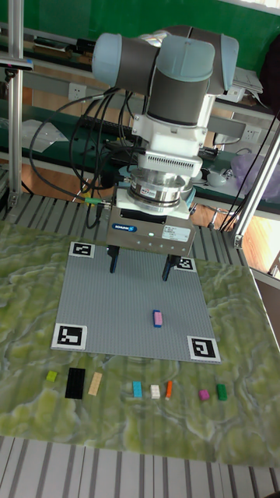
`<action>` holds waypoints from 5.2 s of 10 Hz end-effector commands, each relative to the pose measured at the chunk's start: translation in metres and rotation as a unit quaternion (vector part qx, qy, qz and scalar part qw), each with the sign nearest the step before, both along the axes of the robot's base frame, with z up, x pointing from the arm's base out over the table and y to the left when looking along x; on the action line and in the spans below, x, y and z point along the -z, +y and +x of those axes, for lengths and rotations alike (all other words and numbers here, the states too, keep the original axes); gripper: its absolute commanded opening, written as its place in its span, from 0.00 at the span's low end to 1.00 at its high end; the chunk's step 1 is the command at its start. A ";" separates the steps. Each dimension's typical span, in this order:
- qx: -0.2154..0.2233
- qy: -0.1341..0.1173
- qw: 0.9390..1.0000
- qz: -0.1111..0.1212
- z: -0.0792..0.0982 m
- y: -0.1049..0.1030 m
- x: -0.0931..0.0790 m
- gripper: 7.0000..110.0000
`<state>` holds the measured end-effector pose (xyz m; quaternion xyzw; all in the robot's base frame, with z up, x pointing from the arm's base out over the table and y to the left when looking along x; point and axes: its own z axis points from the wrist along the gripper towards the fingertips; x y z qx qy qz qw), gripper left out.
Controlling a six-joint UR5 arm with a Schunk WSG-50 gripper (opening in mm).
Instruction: Stack small Lego blocks randomly, one at a time
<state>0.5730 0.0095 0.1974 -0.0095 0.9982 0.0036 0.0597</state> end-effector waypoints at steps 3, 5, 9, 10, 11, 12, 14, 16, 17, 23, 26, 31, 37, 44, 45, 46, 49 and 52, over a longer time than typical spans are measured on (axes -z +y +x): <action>0.001 -0.015 1.000 0.004 0.007 0.002 -0.001 0.00; 0.007 -0.009 1.000 0.003 0.004 0.001 0.001 0.00; 0.012 0.013 1.000 0.011 -0.006 0.005 0.005 0.00; 0.011 0.019 1.000 0.007 -0.009 0.003 0.005 0.00; 0.014 0.025 1.000 0.012 -0.012 0.006 0.006 0.00; 0.017 0.025 0.999 0.021 -0.012 0.010 0.006 0.00; 0.008 0.025 0.999 0.023 -0.012 0.012 0.006 0.00; 0.004 0.031 0.999 0.039 -0.015 0.020 0.005 0.00; 0.004 0.033 0.999 0.034 -0.016 0.017 0.006 0.00; -0.008 0.057 0.998 0.008 -0.029 0.006 0.007 0.00; 0.004 0.039 0.999 -0.023 -0.020 -0.010 0.007 0.00; -0.024 0.052 0.997 -0.042 -0.026 -0.019 0.007 0.00; -0.010 0.081 0.997 0.010 -0.041 0.007 0.007 0.00; -0.023 0.069 0.997 0.024 -0.018 0.021 0.026 0.00; -0.025 0.057 0.998 0.028 0.000 0.030 0.040 0.00; -0.023 0.047 0.998 0.033 0.019 0.043 0.054 0.00; 0.006 0.044 0.999 0.008 0.049 0.065 0.084 0.00; 0.019 0.040 0.999 0.018 0.077 0.080 0.084 0.00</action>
